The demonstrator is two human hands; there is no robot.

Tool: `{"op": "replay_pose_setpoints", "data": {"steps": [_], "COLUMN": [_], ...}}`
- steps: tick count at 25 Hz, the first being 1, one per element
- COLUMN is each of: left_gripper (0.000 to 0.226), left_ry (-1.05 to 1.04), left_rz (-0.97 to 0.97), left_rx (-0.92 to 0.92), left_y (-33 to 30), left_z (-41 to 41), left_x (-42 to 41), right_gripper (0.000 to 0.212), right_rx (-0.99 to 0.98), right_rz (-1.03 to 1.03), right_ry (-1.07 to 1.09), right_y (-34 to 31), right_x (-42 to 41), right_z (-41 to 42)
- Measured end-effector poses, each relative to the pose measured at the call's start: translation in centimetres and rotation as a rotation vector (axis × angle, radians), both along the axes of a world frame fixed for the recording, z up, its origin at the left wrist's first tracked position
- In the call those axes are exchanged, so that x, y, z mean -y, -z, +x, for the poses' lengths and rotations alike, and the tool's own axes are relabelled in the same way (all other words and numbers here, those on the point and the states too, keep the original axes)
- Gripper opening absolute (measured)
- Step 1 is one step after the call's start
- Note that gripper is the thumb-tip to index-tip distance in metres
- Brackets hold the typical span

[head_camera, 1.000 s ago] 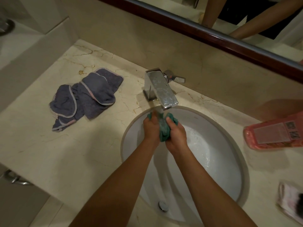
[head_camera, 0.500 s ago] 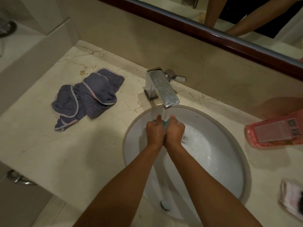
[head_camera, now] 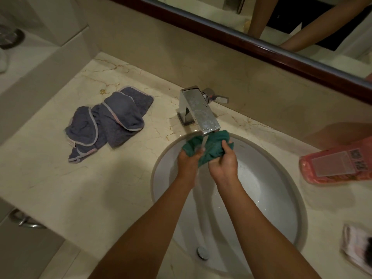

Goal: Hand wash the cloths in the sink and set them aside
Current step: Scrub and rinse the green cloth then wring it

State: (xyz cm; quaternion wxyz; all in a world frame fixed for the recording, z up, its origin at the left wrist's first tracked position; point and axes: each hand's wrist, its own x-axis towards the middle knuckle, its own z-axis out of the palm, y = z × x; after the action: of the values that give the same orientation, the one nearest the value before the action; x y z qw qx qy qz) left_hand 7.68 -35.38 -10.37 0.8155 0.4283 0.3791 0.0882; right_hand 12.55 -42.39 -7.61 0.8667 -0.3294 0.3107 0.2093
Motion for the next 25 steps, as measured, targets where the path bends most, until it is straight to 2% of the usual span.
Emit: {"op": "replay_pose_setpoints", "data": {"steps": [2, 4, 6, 7, 11, 13, 19, 25], "left_gripper": [0.010, 0.022, 0.020, 0.017, 0.016, 0.021, 0.031, 0.016], "left_ry": [-0.030, -0.042, -0.027, -0.028, 0.010, 0.039, 0.011, -0.029], "left_rz": [0.110, 0.192, 0.156, 0.123, 0.018, -0.011, -0.018, 0.027], "left_rx": [-0.105, -0.152, -0.114, -0.083, -0.048, -0.080, -0.096, -0.152], "left_y": [-0.1, -0.3, -0.5, -0.5, -0.6, -0.6, -0.3, -0.1], "left_z": [0.2, 0.5, 0.7, 0.7, 0.9, 1.0, 1.0, 0.8], "left_x": [0.1, 0.2, 0.0, -0.1, -0.3, 0.1, -0.6, -0.8], "right_gripper": [0.039, 0.031, 0.013, 0.012, 0.042, 0.045, 0.023, 0.033], "right_rx": [0.000, 0.003, -0.002, -0.010, 0.029, 0.053, 0.139, 0.014], "right_rz": [-0.067, -0.103, -0.158, -0.225, -0.442, -0.445, -0.422, -0.186], "right_ry": [-0.026, -0.069, -0.152, -0.232, -0.680, -0.756, -0.446, -0.213], "right_y": [-0.2, -0.3, -0.5, -0.6, 0.2, 0.3, 0.4, -0.5], "right_x": [0.9, 1.7, 2.5, 2.9, 3.5, 3.1, 2.9, 2.7], "right_z": [0.3, 0.3, 0.4, 0.5, 0.0, -0.4, -0.4, -0.5]}}
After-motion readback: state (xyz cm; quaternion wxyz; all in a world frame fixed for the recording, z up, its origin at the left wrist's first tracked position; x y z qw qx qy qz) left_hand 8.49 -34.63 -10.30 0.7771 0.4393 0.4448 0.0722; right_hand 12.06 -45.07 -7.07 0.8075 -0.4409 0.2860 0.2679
